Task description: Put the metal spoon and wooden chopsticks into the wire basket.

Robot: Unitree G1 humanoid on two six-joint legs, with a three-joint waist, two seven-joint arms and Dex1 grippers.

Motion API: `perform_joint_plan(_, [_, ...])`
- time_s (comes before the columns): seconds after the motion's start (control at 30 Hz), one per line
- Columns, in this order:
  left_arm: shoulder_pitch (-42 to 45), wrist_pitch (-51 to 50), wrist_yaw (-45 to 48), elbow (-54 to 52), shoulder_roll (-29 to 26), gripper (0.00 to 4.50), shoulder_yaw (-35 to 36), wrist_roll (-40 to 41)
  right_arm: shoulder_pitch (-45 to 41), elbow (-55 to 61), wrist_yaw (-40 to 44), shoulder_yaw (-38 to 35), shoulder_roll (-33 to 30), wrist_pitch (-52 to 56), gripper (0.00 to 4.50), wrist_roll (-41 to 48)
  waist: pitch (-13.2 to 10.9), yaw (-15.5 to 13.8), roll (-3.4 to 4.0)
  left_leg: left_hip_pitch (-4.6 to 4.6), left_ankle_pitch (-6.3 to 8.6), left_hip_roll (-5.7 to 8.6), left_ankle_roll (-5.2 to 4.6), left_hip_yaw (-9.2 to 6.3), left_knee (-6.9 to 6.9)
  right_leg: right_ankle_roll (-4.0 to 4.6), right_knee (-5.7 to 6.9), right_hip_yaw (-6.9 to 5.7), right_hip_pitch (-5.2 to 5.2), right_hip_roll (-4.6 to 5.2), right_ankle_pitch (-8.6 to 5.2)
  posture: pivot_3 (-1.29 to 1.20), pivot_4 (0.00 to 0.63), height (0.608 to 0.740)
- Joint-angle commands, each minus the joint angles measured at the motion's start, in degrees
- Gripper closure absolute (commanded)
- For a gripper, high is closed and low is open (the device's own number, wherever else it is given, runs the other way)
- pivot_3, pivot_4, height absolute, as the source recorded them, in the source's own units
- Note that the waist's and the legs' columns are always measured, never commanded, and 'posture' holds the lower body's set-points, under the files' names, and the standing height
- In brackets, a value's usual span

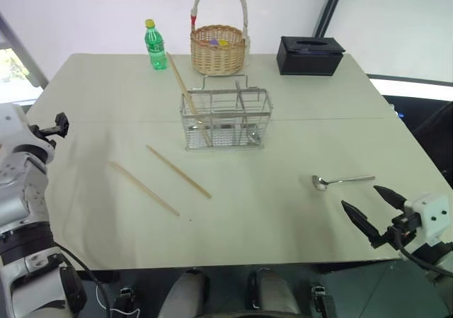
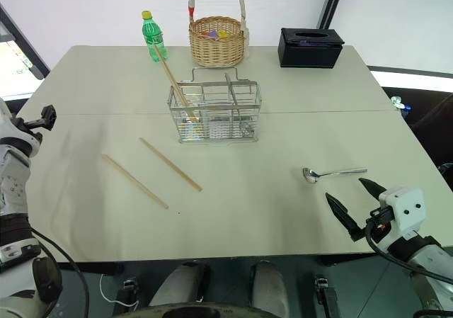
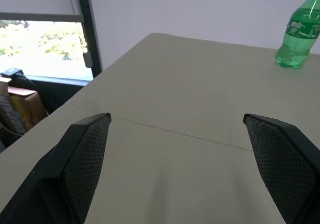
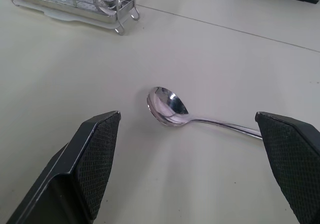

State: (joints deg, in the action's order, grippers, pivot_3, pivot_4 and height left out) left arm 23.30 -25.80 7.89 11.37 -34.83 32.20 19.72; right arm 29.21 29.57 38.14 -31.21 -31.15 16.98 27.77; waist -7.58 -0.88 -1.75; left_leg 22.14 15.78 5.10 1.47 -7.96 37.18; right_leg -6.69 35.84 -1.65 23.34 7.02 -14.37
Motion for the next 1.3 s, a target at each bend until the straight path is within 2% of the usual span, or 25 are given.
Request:
perform_joint_plan(0.03, [0.19,0.98,0.3,-2.53,-0.76,0.02,0.07,-0.03,-0.59,0.03,0.73,-1.87,-1.69,-0.58,0.0,0.23,0.0,0.0,0.0,0.0,0.0,0.0,0.0,0.0,0.0,0.0,0.0,0.0,0.0,0.0,0.0,0.0,0.15,0.661])
perform_joint_plan(0.4, [0.98,1.02,0.75,-2.05,-0.3,0.02,-1.32,-0.17,-2.74,-1.45,1.73,-3.41,-3.9,-0.96,0.0,0.13,0.02,-0.06,-0.04,-0.01,-0.01,0.02,-0.01,0.0,0.02,0.0,0.03,0.0,-0.01,0.02,0.0,0.0,0.15,0.661])
perform_joint_plan(0.53, [2.54,-0.58,4.43,-2.37,-0.95,0.02,-3.2,1.66,-6.0,-3.49,4.28,-4.06,-8.16,-2.03,0.0,-0.45,0.02,0.0,-0.03,-0.01,-0.01,0.02,-0.01,0.01,0.04,0.0,0.04,-0.01,-0.01,0.02,0.0,0.0,0.15,0.661])
perform_joint_plan(0.67, [3.78,-4.79,15.27,-6.82,-3.58,0.02,-9.07,4.95,-13.2,-11.45,10.7,-2.7,-17.39,-5.61,0.0,-3.15,-0.02,0.08,0.03,0.0,-0.01,0.03,-0.02,0.07,0.15,0.05,0.06,-0.05,-0.03,0.02,-0.02,0.0,0.15,0.661])
perform_joint_plan(0.8, [4.18,-9.25,27.73,-12.44,-7.02,0.02,-15.41,9.19,-20.6,-22.2,18.08,1.57,-25.4,-11.77,0.0,-7.05,-0.05,0.14,0.07,0.02,-0.01,0.01,-0.03,0.09,0.11,0.12,0.06,-0.07,-0.02,0.04,-0.05,0.0,0.15,0.661])
perform_joint_plan(0.97, [1.77,-12.13,49.13,-24.82,-14.95,0.02,-26.42,14.61,-32.79,-38.94,29.94,12.82,-34.88,-24.56,0.0,-14.65,-0.29,0.41,0.47,0.05,0.0,0.04,-0.06,0.21,0.08,0.14,0.0,-0.05,-0.01,0.15,-0.06,0.0,0.15,0.661])
perform_joint_plan(1.1, [3.93,-13.93,53.58,-26.29,-15.72,0.02,-29.43,16.34,-41.03,-49.57,36.87,20.83,-37.59,-33.88,0.0,-19.19,-0.42,0.54,0.72,0.0,0.01,0.01,-0.09,0.29,0.09,0.18,-0.13,-0.06,-0.11,0.16,-0.07,0.0,0.15,0.661])
perform_joint_plan(1.3, [6.6,-16.57,54.01,-28.04,-14.09,0.02,-29.87,18.61,-54.26,-62.91,43.62,29.89,-35.59,-40.85,0.0,-23.56,-0.49,0.66,0.77,-0.05,0.0,-0.02,-0.09,0.29,0.08,0.19,-0.13,-0.03,-0.14,0.09,-0.06,0.0,0.15,0.661])
